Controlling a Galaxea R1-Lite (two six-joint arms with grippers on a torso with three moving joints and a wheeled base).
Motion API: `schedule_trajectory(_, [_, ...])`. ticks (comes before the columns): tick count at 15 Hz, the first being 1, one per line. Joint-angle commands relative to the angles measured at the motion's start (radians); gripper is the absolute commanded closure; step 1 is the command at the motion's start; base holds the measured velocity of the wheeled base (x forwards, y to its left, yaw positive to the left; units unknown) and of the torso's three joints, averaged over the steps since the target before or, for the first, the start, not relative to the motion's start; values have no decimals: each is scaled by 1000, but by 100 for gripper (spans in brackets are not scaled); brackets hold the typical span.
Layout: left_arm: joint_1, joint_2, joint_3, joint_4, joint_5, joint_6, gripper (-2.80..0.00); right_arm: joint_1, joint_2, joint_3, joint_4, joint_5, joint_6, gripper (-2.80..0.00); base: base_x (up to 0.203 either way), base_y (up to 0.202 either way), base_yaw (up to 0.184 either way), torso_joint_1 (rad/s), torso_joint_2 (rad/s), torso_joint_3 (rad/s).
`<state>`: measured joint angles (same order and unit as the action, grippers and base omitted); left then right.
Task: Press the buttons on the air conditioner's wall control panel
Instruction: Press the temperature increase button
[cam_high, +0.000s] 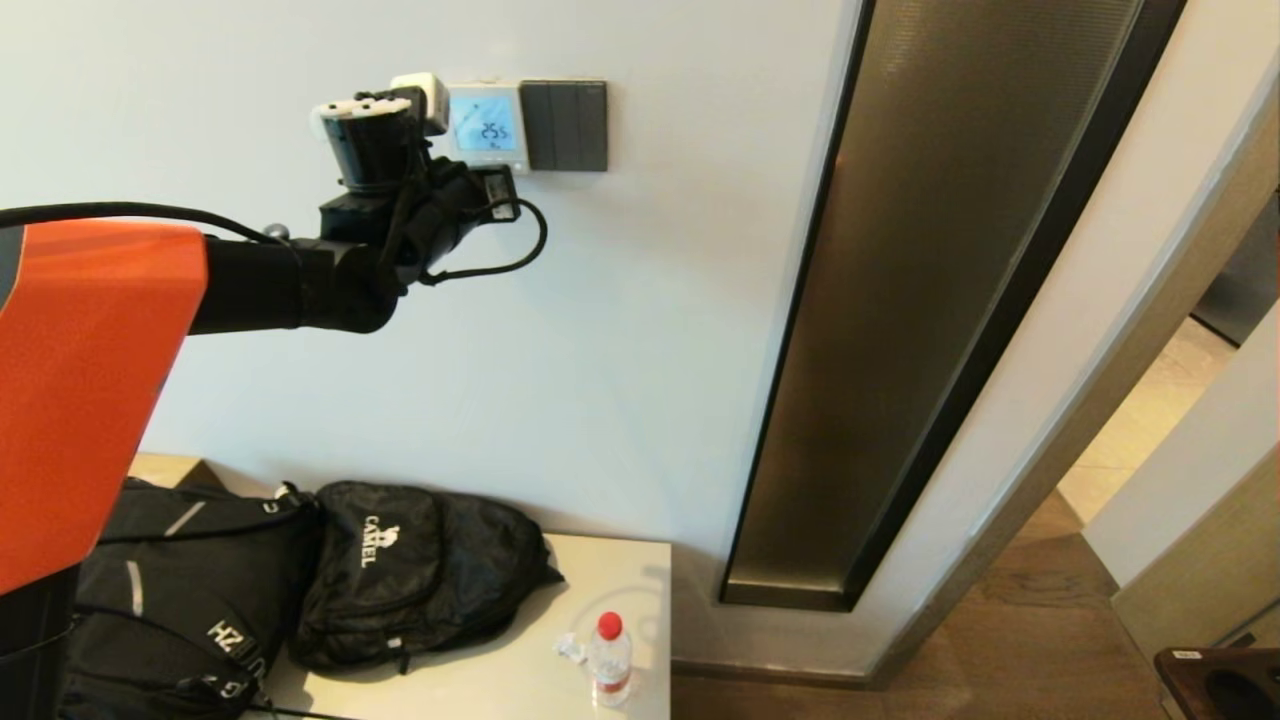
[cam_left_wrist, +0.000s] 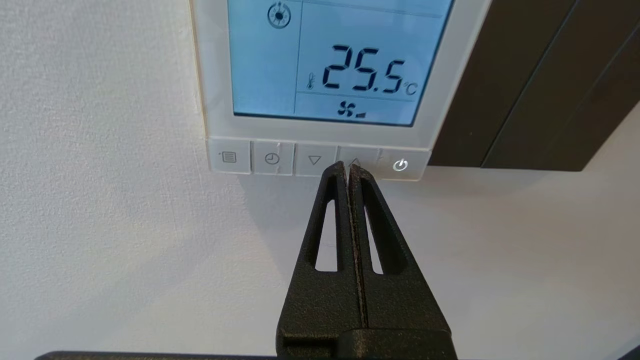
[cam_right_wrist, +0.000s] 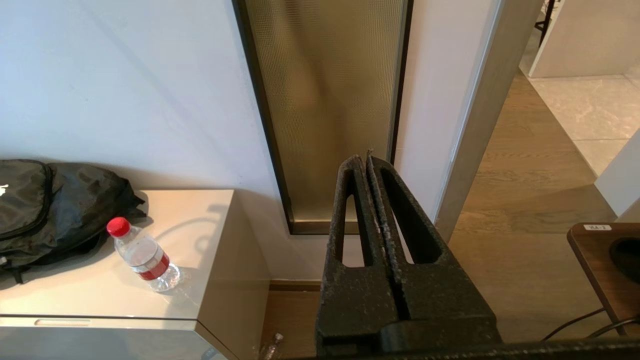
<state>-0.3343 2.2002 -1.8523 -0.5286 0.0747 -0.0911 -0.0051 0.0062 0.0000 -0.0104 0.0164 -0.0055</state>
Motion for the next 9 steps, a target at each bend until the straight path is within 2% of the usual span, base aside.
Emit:
schedule_trajectory(1, [0,23,-19,0,-2,-1,0,-1,1,0,0,0,-1,0,0,0,0,0,0,0])
schedule_trajectory(9, [0,28,-22,-2,-1,-2,0,-1,1,0,0,0,-2,0,0,0,0,0,0,0])
